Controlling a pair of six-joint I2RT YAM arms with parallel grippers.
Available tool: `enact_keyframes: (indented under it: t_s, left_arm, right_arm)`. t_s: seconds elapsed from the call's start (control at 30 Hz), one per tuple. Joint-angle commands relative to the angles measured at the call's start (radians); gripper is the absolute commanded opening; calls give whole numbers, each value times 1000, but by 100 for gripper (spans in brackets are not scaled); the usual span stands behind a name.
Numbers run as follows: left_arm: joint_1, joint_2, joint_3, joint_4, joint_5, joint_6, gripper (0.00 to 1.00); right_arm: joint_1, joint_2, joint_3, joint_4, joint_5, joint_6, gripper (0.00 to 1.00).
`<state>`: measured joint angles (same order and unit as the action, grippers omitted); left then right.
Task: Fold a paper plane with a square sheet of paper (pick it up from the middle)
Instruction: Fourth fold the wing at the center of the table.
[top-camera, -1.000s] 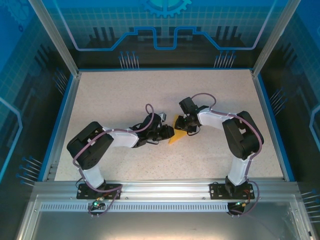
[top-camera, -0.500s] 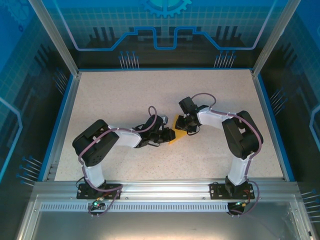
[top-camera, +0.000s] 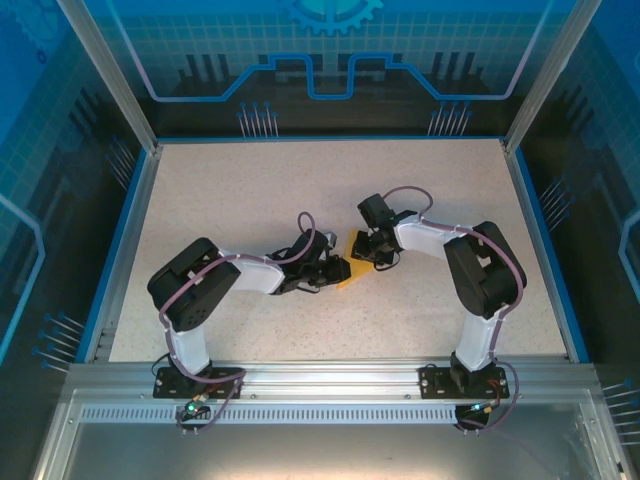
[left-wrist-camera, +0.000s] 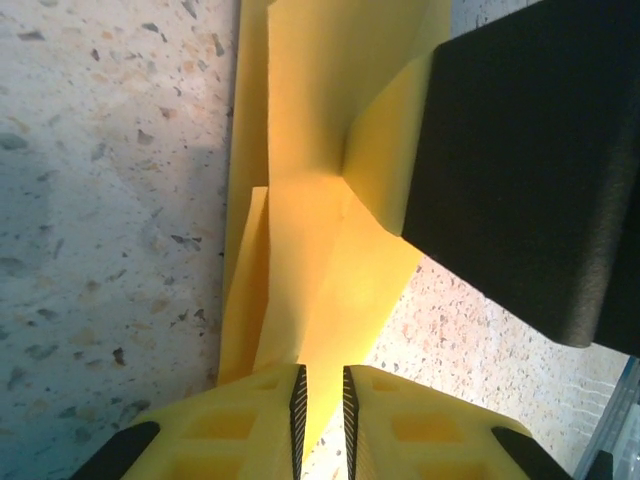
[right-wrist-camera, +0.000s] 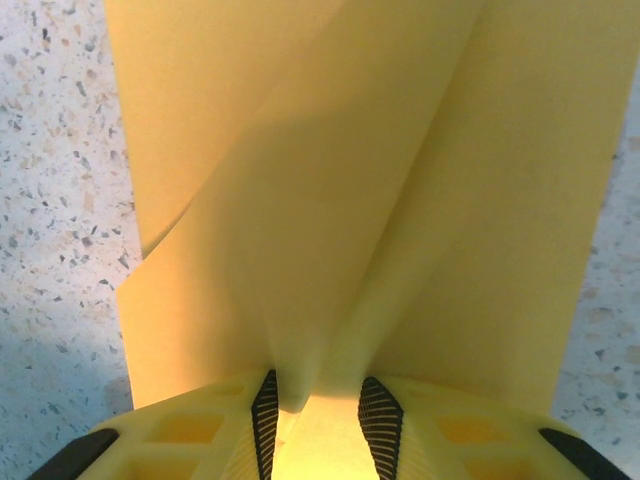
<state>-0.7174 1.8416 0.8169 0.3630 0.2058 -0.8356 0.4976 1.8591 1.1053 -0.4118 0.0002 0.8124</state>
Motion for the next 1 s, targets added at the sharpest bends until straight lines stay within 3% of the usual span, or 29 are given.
enact_keyframes:
  t_s: [0.0, 0.5, 0.97]
  left_arm:
    - [-4, 28, 30, -25, -19, 23, 22]
    - [-4, 51, 47, -103, -19, 31, 13]
    - [-5, 87, 88, -236, 4, 76, 5]
  right_arm:
    - [-8, 68, -63, -110, 107, 14, 33]
    - [-11, 26, -64, -84, 79, 2, 32]
    - [-70, -268, -143, 164, -199, -122, 35]
